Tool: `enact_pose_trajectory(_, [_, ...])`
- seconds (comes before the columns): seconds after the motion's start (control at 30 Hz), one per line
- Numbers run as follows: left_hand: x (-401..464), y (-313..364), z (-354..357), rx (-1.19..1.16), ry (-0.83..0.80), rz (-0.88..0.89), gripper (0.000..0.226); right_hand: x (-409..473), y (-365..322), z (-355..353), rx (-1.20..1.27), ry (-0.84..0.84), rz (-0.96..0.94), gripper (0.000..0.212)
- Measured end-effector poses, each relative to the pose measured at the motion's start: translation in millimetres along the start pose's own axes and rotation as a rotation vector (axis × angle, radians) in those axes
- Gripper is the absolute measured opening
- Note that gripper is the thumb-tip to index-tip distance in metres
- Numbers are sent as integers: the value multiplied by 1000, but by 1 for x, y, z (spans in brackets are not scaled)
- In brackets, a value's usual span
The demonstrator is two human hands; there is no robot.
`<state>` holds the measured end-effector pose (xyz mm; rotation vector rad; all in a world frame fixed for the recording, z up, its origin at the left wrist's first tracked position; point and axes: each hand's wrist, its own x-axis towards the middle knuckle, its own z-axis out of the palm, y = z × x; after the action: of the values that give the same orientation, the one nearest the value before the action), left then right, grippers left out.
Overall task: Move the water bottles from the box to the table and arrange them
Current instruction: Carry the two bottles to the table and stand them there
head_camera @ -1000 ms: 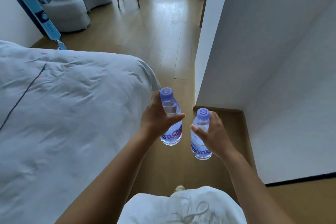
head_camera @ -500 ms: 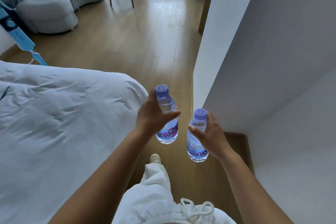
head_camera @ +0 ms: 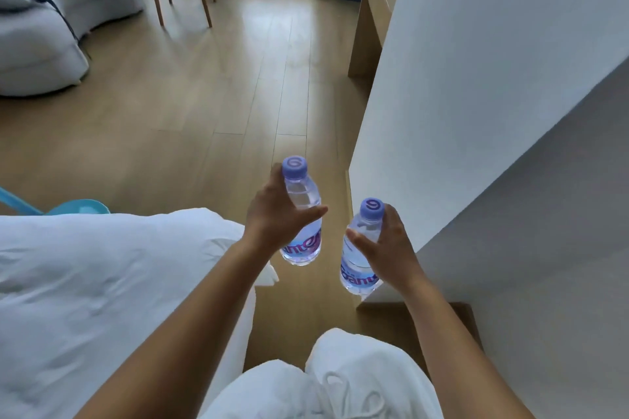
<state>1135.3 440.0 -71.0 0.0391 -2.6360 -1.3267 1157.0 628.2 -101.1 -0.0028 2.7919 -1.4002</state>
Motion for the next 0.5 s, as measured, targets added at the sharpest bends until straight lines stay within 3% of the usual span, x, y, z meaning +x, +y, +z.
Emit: enact_pose_trajectory(0.5, [342,-34,36,56,47,-112,69,369,-12,33,33,-18,-82,44])
